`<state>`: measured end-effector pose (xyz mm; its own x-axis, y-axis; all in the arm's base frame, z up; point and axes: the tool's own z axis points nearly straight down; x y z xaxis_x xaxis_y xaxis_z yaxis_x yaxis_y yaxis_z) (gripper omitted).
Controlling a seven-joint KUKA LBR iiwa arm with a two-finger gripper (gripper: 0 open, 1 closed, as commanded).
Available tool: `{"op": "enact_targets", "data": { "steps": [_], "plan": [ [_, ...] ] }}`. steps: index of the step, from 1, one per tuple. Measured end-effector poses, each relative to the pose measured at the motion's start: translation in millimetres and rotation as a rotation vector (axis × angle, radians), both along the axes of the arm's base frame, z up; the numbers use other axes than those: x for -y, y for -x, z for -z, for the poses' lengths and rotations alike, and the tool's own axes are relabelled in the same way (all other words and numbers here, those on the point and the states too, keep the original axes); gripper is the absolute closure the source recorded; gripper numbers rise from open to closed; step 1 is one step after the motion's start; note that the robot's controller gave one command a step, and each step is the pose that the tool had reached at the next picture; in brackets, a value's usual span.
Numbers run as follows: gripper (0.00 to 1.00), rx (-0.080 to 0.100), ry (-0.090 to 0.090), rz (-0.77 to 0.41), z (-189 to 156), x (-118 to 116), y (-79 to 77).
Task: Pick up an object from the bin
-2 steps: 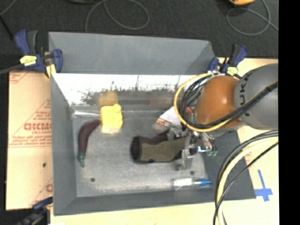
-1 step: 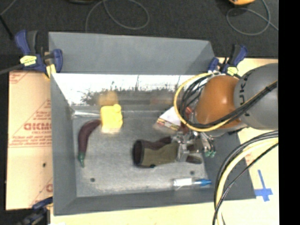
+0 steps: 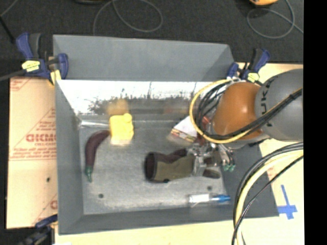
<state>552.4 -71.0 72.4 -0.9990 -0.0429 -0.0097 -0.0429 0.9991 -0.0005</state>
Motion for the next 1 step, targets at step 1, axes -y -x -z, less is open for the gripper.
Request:
{"op": "enact_targets", "data": {
  "steps": [1],
  "plan": [
    [1.00,0.001,0.000,0.000,-3.1,0.1,0.5]
  ]
}}
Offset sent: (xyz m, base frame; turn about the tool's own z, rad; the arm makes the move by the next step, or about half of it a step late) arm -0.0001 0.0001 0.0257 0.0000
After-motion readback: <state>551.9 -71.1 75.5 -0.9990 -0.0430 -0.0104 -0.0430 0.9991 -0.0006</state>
